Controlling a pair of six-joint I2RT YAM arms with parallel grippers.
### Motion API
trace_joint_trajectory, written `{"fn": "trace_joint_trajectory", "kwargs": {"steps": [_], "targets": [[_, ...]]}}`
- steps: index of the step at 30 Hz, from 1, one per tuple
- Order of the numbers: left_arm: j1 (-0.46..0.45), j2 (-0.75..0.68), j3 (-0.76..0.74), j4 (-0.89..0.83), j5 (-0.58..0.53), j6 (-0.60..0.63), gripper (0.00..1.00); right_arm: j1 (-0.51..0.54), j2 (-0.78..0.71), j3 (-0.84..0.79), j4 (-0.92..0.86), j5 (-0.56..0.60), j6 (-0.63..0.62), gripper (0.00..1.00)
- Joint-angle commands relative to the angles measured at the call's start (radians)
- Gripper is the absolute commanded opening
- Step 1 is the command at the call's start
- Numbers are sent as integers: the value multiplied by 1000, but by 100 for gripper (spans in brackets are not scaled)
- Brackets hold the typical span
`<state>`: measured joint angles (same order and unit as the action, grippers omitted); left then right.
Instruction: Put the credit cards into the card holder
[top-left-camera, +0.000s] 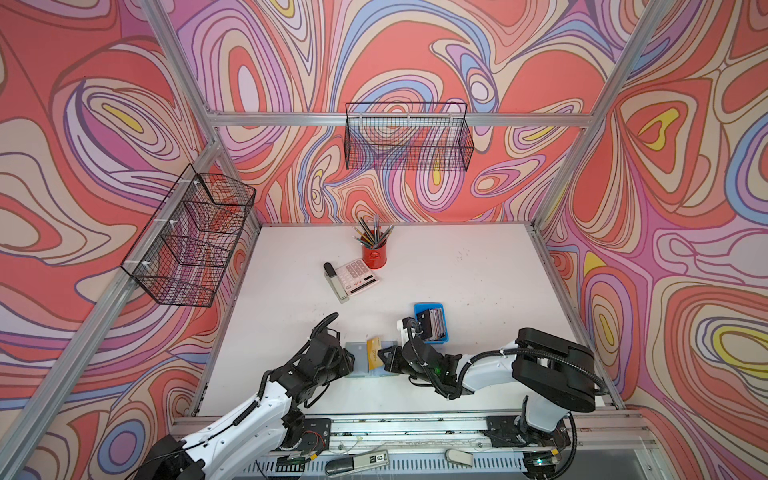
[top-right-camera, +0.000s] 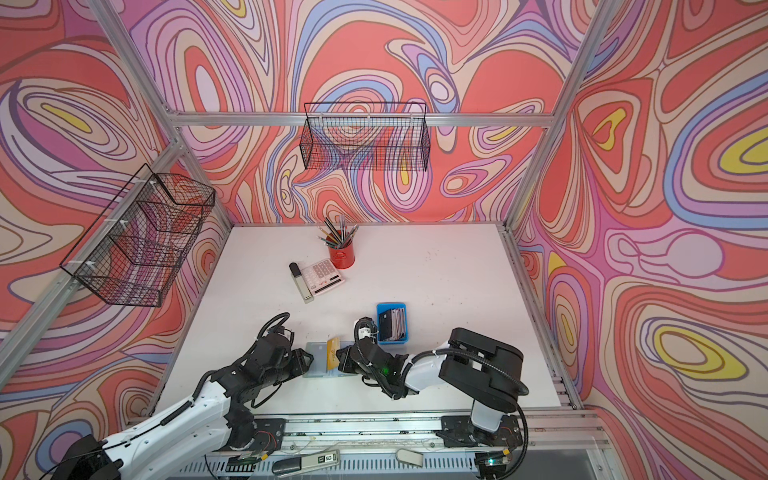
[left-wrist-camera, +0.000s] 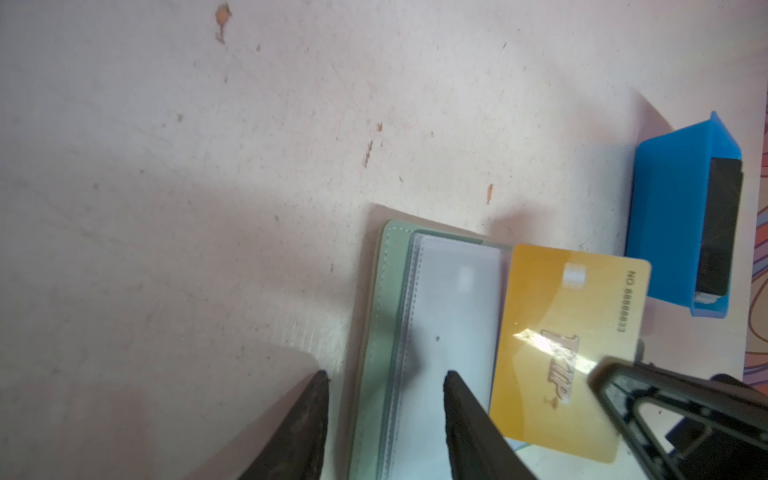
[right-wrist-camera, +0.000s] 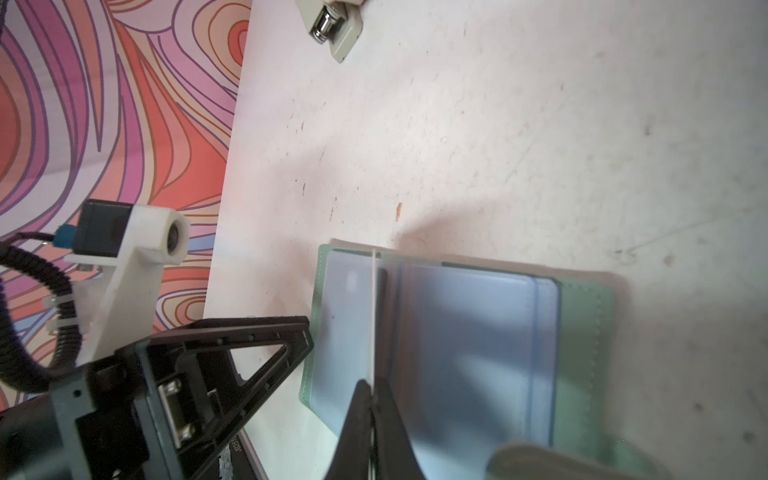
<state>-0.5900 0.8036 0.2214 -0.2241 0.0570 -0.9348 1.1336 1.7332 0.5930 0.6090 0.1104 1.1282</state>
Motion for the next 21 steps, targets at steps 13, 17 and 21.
{"fn": "trace_joint_trajectory", "kwargs": {"steps": [13,17,21], "targets": [[2,-5,-36,13,24,-2,46,9,55,-71,130,-21,129,0],[2,-13,-36,5,19,-2,46,12,35,-110,134,11,162,0],[2,-19,-36,3,20,-4,45,13,49,-112,146,7,174,0]]}}
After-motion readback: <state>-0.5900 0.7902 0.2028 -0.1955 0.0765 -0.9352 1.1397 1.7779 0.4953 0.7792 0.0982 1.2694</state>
